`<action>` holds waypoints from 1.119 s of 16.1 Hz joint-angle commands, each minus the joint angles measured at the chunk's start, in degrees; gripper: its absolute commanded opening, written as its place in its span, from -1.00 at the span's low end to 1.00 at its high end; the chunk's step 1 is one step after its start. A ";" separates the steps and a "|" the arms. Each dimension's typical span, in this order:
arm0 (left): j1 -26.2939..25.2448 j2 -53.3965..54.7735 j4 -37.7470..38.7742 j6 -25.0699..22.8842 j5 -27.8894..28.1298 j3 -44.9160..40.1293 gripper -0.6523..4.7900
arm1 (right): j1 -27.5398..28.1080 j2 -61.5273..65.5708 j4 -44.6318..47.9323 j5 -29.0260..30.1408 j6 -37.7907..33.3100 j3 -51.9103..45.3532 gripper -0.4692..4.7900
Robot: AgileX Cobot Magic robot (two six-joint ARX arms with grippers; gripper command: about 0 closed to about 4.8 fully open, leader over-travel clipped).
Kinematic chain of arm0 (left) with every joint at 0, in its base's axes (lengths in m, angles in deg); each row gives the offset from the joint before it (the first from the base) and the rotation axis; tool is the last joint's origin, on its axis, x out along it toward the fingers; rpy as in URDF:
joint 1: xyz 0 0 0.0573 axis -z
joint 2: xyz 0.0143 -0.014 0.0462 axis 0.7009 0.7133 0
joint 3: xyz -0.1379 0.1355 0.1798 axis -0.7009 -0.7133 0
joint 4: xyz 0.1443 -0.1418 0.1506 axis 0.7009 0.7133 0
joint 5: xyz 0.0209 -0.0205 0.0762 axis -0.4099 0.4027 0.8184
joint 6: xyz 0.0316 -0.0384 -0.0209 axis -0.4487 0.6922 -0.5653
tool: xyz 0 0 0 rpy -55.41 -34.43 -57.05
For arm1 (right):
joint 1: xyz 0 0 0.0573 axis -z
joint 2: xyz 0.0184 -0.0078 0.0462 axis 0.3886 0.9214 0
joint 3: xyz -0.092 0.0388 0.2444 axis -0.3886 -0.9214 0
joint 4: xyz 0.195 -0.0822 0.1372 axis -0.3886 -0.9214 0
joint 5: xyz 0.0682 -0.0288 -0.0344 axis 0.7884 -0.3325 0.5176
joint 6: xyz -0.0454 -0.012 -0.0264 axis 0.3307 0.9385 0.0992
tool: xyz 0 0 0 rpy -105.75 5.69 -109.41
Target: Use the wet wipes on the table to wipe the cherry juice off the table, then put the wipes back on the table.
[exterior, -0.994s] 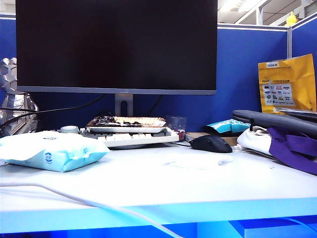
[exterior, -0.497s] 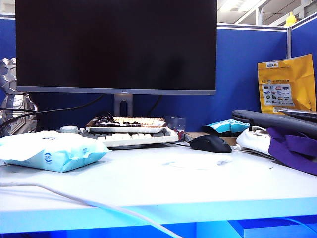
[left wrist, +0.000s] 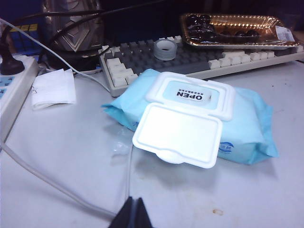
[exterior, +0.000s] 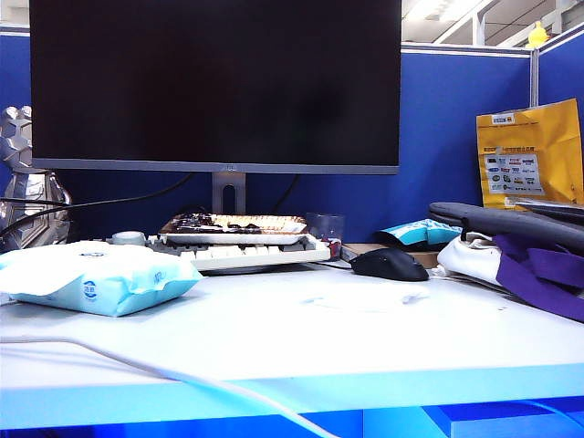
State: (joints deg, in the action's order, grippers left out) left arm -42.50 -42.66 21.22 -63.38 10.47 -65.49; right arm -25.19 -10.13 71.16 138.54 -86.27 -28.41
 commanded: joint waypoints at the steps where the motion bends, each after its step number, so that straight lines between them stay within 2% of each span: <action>1: -0.04 -0.17 0.70 -0.24 -0.20 -0.02 -0.78 | -0.11 5.62 0.68 0.22 3.78 3.13 -0.84; 3: -0.04 -0.17 0.68 -0.24 -0.20 -0.02 -0.78 | -1.22 11.45 -3.32 -0.59 9.53 7.06 -0.84; 5: -0.04 -0.17 0.70 -0.24 -0.22 -0.02 -0.78 | -3.61 17.29 -8.66 -7.06 18.05 11.67 -0.84; 7: -0.04 -0.17 0.68 -0.24 -0.22 -0.02 -0.78 | -6.99 22.69 -14.53 -18.86 23.98 16.68 -0.84; 9: -0.04 -0.17 0.70 -0.24 -0.20 -0.02 -0.78 | -10.84 27.19 -20.13 -37.24 30.08 21.24 -0.84; 10: -0.04 -0.17 0.70 -0.24 -0.22 -0.02 -0.78 | -12.63 28.81 -20.85 -44.41 32.15 22.38 -0.84; 11: -0.04 -0.17 0.68 -0.24 -0.20 -0.02 -0.78 | -13.99 30.40 -21.22 -48.54 33.48 23.12 -0.84; 15: -0.04 -0.17 0.70 -0.24 -0.20 -0.02 -0.78 | -15.80 37.77 -22.21 -49.09 30.10 23.43 -0.84; 18: -0.04 -0.17 0.70 -0.24 -0.22 -0.02 -0.78 | -15.80 43.08 -22.86 -48.89 30.49 23.43 -0.84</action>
State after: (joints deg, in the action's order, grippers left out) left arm -42.50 -42.66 21.22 -63.38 10.49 -65.49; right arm -40.87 31.75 48.08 89.67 -55.76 -5.22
